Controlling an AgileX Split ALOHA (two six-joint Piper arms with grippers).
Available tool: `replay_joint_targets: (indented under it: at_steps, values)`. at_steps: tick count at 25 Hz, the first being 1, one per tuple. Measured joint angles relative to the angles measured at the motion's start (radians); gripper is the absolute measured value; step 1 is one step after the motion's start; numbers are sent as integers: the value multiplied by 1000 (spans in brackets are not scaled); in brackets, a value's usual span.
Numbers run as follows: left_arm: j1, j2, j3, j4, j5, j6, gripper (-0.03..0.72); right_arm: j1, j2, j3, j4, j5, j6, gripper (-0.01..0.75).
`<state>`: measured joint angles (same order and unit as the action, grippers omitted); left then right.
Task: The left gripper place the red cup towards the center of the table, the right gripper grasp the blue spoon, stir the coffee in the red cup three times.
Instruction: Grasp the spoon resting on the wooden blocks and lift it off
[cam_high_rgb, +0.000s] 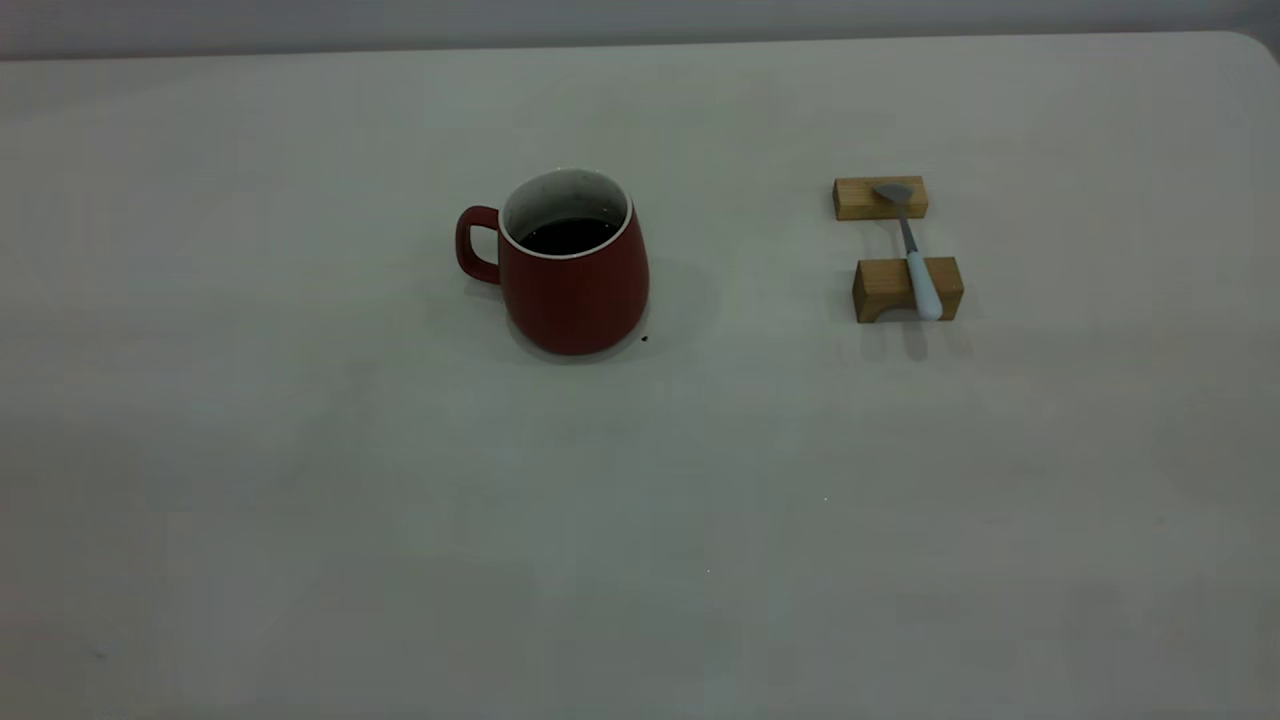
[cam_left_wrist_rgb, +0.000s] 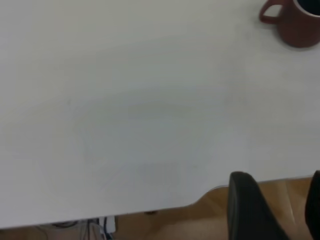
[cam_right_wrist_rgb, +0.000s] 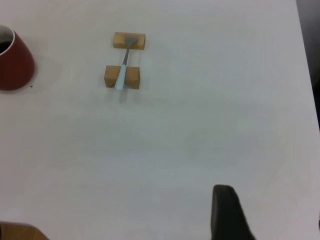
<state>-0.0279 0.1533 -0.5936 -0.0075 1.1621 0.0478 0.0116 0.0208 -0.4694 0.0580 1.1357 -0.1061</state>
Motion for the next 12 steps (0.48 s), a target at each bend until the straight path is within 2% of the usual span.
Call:
replay_joint_targets:
  at_steps: [6, 12]
  values:
    - [10, -120, 97, -1, -24, -55, 351, 0, 0, 0, 0, 0, 0, 472]
    - [10, -172, 107, -3, -24, -48, 351, 0, 0, 0, 0, 0, 0, 472]
